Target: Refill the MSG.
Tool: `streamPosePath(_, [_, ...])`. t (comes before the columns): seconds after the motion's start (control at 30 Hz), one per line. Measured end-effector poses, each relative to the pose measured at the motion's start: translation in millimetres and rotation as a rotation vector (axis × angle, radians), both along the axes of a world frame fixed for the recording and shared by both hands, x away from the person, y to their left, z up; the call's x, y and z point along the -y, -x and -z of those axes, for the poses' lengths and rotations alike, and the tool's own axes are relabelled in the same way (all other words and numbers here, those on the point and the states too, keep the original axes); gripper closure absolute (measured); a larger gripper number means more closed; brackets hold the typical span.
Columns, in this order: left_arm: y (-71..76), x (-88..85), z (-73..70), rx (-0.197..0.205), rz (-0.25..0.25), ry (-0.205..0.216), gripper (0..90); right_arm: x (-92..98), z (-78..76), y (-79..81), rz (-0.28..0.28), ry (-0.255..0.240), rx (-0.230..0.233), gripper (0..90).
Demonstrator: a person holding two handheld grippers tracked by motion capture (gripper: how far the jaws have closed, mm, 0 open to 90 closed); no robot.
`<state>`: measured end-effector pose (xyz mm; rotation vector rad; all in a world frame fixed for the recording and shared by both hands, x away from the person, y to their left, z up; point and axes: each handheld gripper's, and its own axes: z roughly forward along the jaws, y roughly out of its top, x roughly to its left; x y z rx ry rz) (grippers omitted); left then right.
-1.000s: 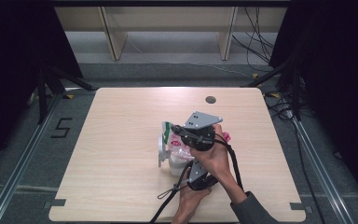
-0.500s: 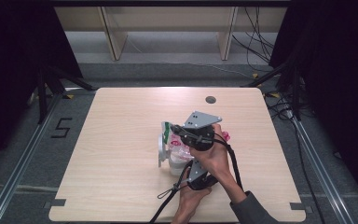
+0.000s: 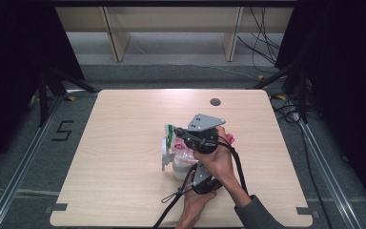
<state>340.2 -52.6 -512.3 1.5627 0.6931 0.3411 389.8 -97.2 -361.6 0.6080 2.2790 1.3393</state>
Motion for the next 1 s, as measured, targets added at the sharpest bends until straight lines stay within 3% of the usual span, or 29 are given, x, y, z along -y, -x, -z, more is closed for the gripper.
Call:
streamPosePath(0.03, [0.2,0.7,-0.1,-0.001,0.001,0.011,74.5,0.6,-0.7,0.7,0.003,-0.006,-0.009,89.7])
streamPosePath(0.07, [1.7,6.4,-0.4,-0.016,-0.012,0.089,74.5,0.5,-0.8,1.2,0.006,-0.015,-0.004,89.7])
streamPosePath(0.17, [1.6,5.7,-0.3,-0.015,-0.003,0.079,74.4,1.2,-1.1,0.9,0.013,-0.016,-0.004,89.7])
streamPosePath(0.2, [0.7,1.6,0.1,-0.004,-0.002,0.019,74.4,1.0,-0.9,-0.1,0.001,-0.011,0.001,89.7])
streamPosePath(0.23, [-0.1,0.0,0.1,0.003,-0.002,-0.005,74.5,1.0,-0.7,-0.1,0.001,-0.007,0.004,89.7])
streamPosePath(0.27, [1.5,6.0,0.0,-0.013,-0.010,0.085,74.5,0.8,-0.8,1.1,0.009,-0.014,-0.006,89.7])
streamPosePath(0.3, [1.8,6.9,-0.2,-0.015,-0.012,0.098,74.5,0.8,-1.7,1.9,0.007,-0.010,-0.007,89.7])
streamPosePath(0.33, [1.7,5.5,-0.6,-0.013,-0.002,0.083,74.4,0.9,-2.2,1.3,0.001,-0.004,0.012,89.7])
streamPosePath(0.4, [0.4,-0.4,-0.6,0.004,0.000,-0.001,74.4,0.4,-2.2,1.9,-0.004,-0.001,-0.011,89.7])
streamPosePath(0.43, [0.3,-1.0,-0.4,0.002,0.002,-0.010,74.4,-0.7,-0.9,1.2,-0.007,0.001,-0.001,89.7])
streamPosePath(0.63, [0.8,1.1,-0.3,0.000,0.002,0.020,74.4,0.1,-2.0,1.5,-0.004,0.000,0.005,89.7])
streamPosePath(0.7, [0.6,0.9,0.6,-0.005,-0.002,0.012,74.4,-0.9,0.3,0.5,-0.002,0.005,0.005,89.7])
streamPosePath(0.73, [1.4,-1.2,-1.0,-0.012,-0.009,-0.024,74.4,-0.8,0.7,-0.1,0.000,0.000,0.001,89.7])
streamPosePath(0.77, [0.1,0.2,0.2,0.001,-0.002,0.004,74.4,-0.1,0.1,-0.3,-0.001,-0.003,-0.002,89.7])
streamPosePath(0.87, [0.5,1.6,0.2,-0.001,-0.002,0.020,74.5,0.3,-1.0,1.1,0.001,-0.011,-0.005,89.7])
streamPosePath(1.0, [0.3,0.6,0.0,-0.001,-0.001,0.010,74.5,0.3,-0.4,-0.1,0.003,-0.006,0.001,89.7])
